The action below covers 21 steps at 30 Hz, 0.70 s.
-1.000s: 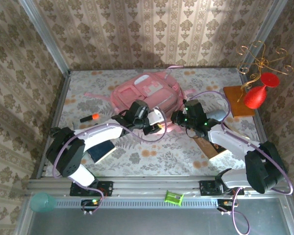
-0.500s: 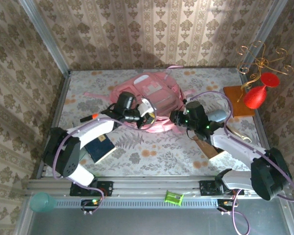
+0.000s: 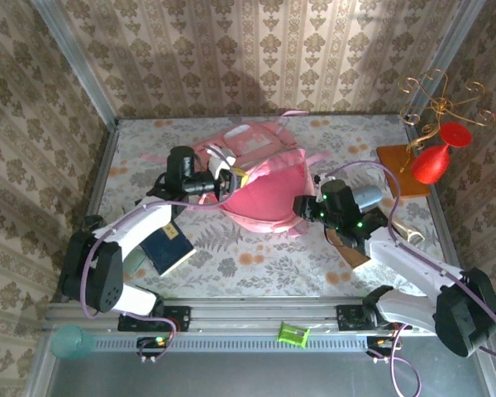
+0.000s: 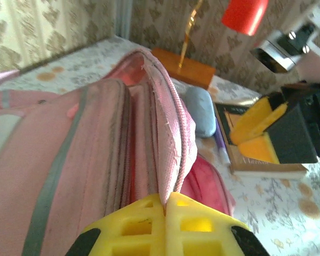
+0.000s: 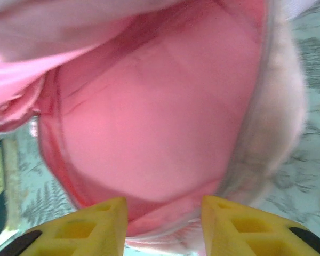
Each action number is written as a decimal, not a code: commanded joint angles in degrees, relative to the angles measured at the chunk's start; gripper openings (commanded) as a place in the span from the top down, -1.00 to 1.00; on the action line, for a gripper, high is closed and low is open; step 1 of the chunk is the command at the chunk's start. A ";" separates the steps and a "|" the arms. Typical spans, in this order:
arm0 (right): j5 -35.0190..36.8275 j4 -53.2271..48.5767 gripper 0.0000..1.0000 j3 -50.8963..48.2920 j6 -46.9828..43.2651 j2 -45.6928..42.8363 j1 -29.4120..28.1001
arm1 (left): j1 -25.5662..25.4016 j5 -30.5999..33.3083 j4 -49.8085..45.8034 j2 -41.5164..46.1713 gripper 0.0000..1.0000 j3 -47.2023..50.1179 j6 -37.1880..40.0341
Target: Pack the student bag
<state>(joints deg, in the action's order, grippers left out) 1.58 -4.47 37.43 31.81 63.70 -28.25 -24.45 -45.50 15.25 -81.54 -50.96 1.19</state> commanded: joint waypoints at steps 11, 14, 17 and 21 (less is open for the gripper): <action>12.62 -20.74 -0.66 -5.32 3.73 -3.98 19.91 | 5.38 -1.06 -4.00 -0.41 0.90 2.33 5.03; 10.95 -19.39 -0.75 -6.39 4.74 -2.04 22.70 | 4.52 -2.59 0.21 -1.63 0.86 4.13 2.56; 5.63 -17.74 -0.75 -4.93 4.94 3.83 22.63 | 4.43 -1.89 1.11 -2.48 0.84 4.90 2.25; -0.05 -19.30 -0.69 -3.25 5.60 10.29 22.61 | 4.45 -1.19 1.86 -2.83 0.83 4.57 1.28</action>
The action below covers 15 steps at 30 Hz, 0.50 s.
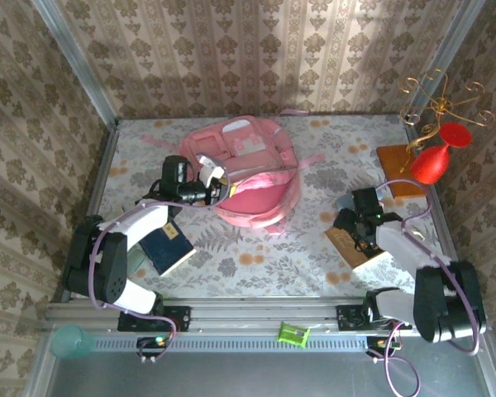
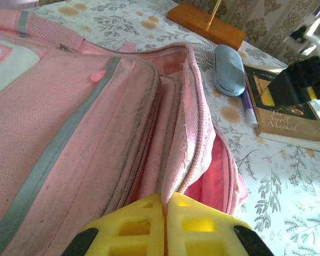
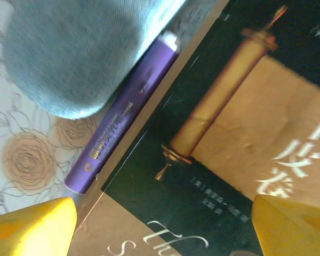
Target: Pack the student bag
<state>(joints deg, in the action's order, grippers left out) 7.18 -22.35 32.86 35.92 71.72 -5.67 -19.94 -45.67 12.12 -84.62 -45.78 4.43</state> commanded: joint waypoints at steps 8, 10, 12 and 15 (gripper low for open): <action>-18.70 -0.74 -0.45 -4.60 12.13 -2.40 -3.30 | -0.04 0.56 5.08 0.53 0.81 -0.41 -2.14; -18.31 0.17 -0.44 -4.03 14.46 -1.10 -8.89 | -0.01 0.81 5.21 0.58 0.81 -0.49 -2.22; -16.64 1.22 -0.44 -2.75 16.64 0.40 -15.40 | -0.01 1.16 5.10 0.57 0.81 -0.46 -2.32; -17.01 5.91 -0.44 -0.35 18.63 3.33 -22.88 | 0.02 2.55 5.05 0.67 0.80 -0.51 -3.43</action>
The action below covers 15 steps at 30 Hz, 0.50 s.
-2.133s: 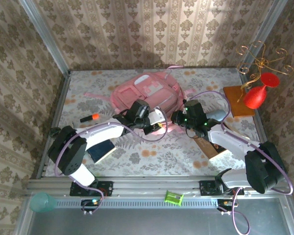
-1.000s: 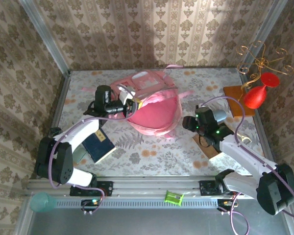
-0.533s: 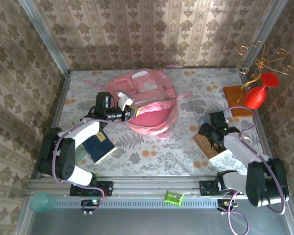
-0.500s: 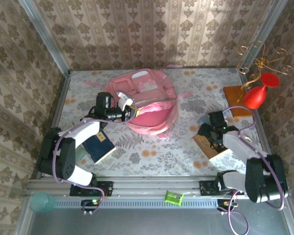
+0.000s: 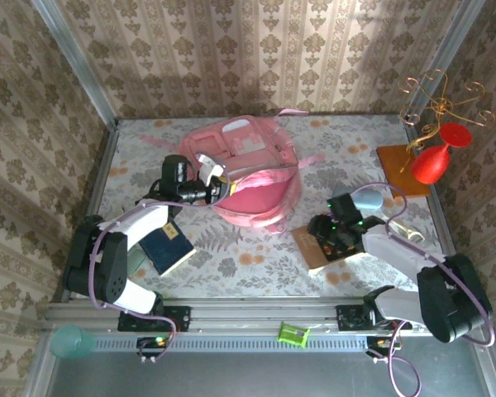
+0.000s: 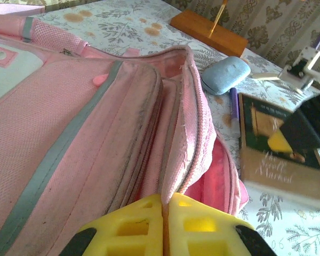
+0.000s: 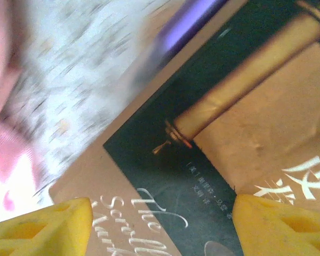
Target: Pack the student bag
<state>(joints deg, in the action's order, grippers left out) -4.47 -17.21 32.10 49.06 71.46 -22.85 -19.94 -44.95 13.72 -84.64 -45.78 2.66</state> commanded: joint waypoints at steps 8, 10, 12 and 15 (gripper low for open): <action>-7.94 -1.85 -0.44 11.76 -4.27 8.84 -13.80 | -0.01 7.12 0.51 1.14 0.76 -1.30 -2.17; -7.13 -6.33 -0.50 12.09 -7.67 4.68 -13.34 | -0.05 9.86 -0.98 1.18 0.73 -1.74 -2.28; -5.11 -12.50 -0.56 12.14 -10.58 0.08 -12.35 | -0.09 11.17 -2.10 1.09 0.68 -2.16 -2.28; -2.87 -21.18 -0.63 10.41 -10.43 -5.35 -7.86 | -0.25 12.51 -2.11 1.40 0.49 -2.03 -3.43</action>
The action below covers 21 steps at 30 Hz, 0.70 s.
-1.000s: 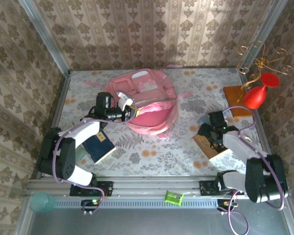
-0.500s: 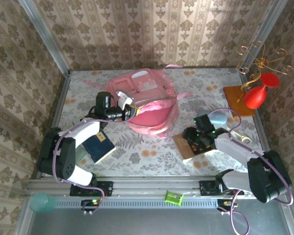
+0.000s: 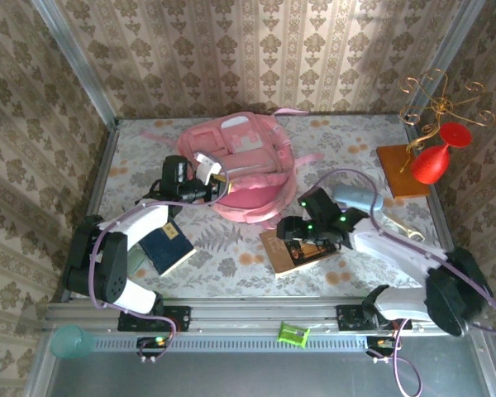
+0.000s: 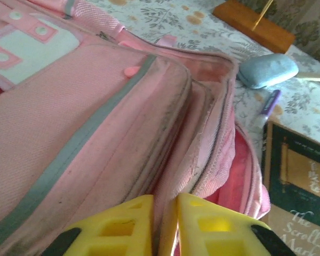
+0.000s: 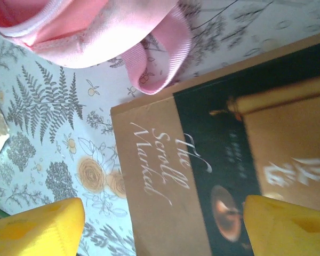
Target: Pack the student bag
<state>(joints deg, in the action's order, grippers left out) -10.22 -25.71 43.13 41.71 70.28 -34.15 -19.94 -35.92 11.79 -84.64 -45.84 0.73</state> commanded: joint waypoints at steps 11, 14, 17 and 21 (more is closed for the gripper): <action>3.65 -15.34 -0.80 -11.17 5.25 -12.33 8.08 | -12.00 12.18 -5.13 17.52 -0.39 6.58 -7.44; 2.25 -10.15 -0.81 -13.10 8.07 -12.75 7.27 | -19.25 10.41 -9.75 11.52 -0.36 3.20 -9.69; 0.00 -2.82 -0.78 -15.57 11.51 -13.24 7.17 | -24.55 11.55 -11.89 4.79 -0.29 0.72 -13.05; 2.26 0.27 -0.73 -16.21 11.80 -11.78 7.50 | -26.17 12.47 -14.03 -1.37 -0.13 -0.30 -17.48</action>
<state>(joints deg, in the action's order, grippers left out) -8.80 -30.24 26.87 51.18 58.02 -26.68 -45.76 -25.12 2.22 -83.96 -44.58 -11.88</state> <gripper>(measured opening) 0.867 0.570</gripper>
